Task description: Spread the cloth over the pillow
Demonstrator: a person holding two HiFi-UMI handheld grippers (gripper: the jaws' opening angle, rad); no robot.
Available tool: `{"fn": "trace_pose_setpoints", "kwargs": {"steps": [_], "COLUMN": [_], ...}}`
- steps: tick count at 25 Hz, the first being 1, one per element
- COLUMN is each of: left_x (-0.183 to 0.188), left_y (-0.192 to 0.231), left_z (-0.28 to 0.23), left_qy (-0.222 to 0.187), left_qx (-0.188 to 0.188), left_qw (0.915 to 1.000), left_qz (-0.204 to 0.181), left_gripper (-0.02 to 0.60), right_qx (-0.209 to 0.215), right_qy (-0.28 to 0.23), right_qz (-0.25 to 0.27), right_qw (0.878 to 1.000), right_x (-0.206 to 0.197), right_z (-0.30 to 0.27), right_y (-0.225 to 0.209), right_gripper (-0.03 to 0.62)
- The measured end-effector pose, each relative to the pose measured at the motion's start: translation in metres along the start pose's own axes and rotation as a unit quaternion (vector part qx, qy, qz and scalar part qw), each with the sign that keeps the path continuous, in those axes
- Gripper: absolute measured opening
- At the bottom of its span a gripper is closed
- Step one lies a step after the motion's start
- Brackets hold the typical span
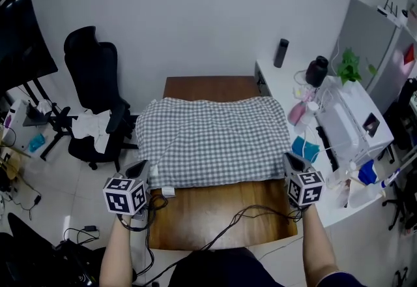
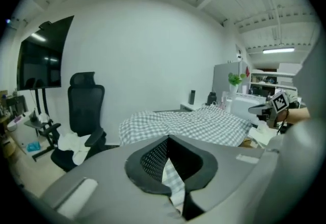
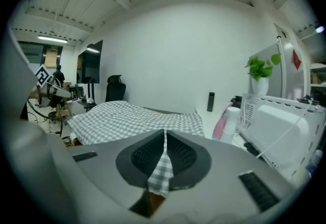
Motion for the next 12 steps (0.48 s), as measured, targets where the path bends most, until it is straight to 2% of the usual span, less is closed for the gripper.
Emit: {"fn": "trace_pose_setpoints", "kwargs": {"steps": [1, 5, 12], "left_x": [0.006, 0.020, 0.037], "left_y": [-0.007, -0.028, -0.046], "left_z": [-0.004, -0.016, -0.027], "left_qy": [-0.008, -0.019, -0.039], "left_qx": [-0.010, -0.030, -0.054], "left_qw": [0.9999, 0.9993, 0.9978], "left_qz": [-0.001, -0.014, -0.011], "left_gripper": [0.009, 0.009, 0.009], "right_qx": [0.007, 0.027, 0.044], "right_qy": [-0.002, -0.007, -0.023], "right_qz": [0.001, 0.005, 0.003], "right_qw": [1.000, 1.000, 0.999], "right_x": [0.003, 0.011, 0.027], "right_z": [-0.001, -0.005, -0.007], "right_y": [0.007, 0.028, 0.060], "right_gripper": [0.004, 0.003, 0.003]}}
Point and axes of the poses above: the fingertips, and each gripper's own axes: z backward along the fingers, y to its left, x out of its top, the point moved 9 cm from there along z, backward along the fingers, and after that the axes turned 11 degrees about -z, right-handed, at the moved point
